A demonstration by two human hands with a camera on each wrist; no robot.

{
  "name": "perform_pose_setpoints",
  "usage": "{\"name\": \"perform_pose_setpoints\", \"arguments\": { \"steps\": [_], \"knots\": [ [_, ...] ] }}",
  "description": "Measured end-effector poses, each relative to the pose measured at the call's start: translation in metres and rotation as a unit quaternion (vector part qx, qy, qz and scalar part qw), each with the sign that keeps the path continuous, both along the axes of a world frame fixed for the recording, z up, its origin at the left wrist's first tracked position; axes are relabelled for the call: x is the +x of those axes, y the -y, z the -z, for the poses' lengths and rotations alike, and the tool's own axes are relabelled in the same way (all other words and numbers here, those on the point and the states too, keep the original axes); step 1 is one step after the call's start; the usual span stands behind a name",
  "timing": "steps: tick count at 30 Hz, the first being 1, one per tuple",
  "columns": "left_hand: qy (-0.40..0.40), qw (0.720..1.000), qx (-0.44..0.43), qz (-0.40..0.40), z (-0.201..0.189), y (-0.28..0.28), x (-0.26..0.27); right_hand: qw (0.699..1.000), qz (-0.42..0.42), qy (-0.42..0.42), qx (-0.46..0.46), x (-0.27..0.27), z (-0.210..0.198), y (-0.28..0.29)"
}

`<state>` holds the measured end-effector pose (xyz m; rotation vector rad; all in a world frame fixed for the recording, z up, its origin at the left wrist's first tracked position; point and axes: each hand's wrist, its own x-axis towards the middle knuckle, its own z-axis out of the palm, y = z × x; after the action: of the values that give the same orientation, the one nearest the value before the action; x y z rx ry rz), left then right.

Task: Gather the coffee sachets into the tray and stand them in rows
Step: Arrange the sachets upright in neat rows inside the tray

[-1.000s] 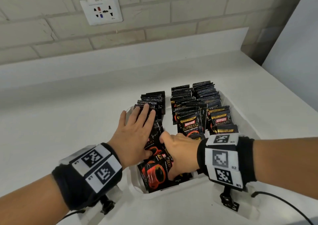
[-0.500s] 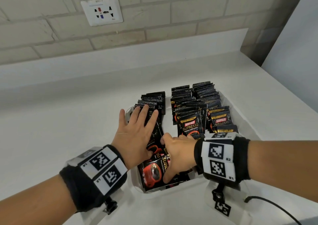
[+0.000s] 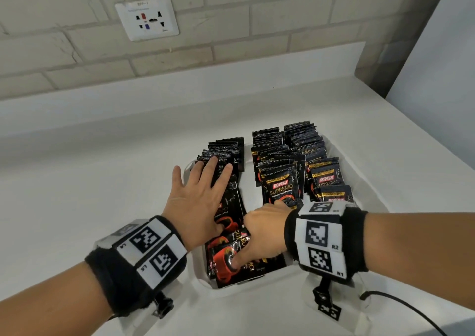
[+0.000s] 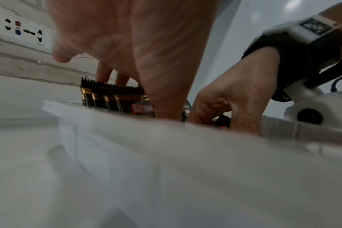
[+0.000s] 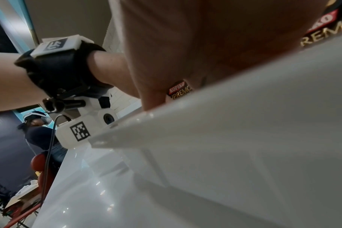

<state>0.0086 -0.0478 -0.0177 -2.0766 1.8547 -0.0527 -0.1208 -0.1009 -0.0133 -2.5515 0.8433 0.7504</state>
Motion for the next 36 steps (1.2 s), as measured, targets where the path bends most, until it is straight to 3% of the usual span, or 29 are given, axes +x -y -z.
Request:
{"name": "perform_pose_setpoints", "arguments": {
  "steps": [7, 13, 22, 28, 32, 36],
  "knots": [
    [-0.007, 1.0, -0.016, -0.003, 0.003, 0.001, 0.003, 1.0, 0.003, 0.009, 0.006, 0.0, 0.007, 0.004],
    [-0.014, 1.0, -0.017, -0.001, 0.003, 0.005, 0.006, 0.989, 0.056, 0.078, 0.108, -0.004, 0.008, -0.001],
    [-0.011, 1.0, -0.019, 0.005, 0.004, 0.007, 0.008, 0.995, -0.018, 0.083, 0.058, -0.01, 0.006, -0.01],
    [-0.018, 1.0, -0.02, 0.007, 0.005, 0.006, 0.008, 0.988, -0.051, 0.066, 0.131, -0.021, 0.0, -0.01],
    [-0.014, 0.999, -0.03, 0.012, 0.005, 0.005, 0.008, 0.99, -0.107, 0.041, 0.083, -0.023, -0.002, -0.006],
    [-0.018, 0.999, -0.035, 0.013, 0.004, 0.005, 0.007, 0.992, -0.086, 0.019, 0.085, -0.018, 0.0, -0.003]
  ]
}}
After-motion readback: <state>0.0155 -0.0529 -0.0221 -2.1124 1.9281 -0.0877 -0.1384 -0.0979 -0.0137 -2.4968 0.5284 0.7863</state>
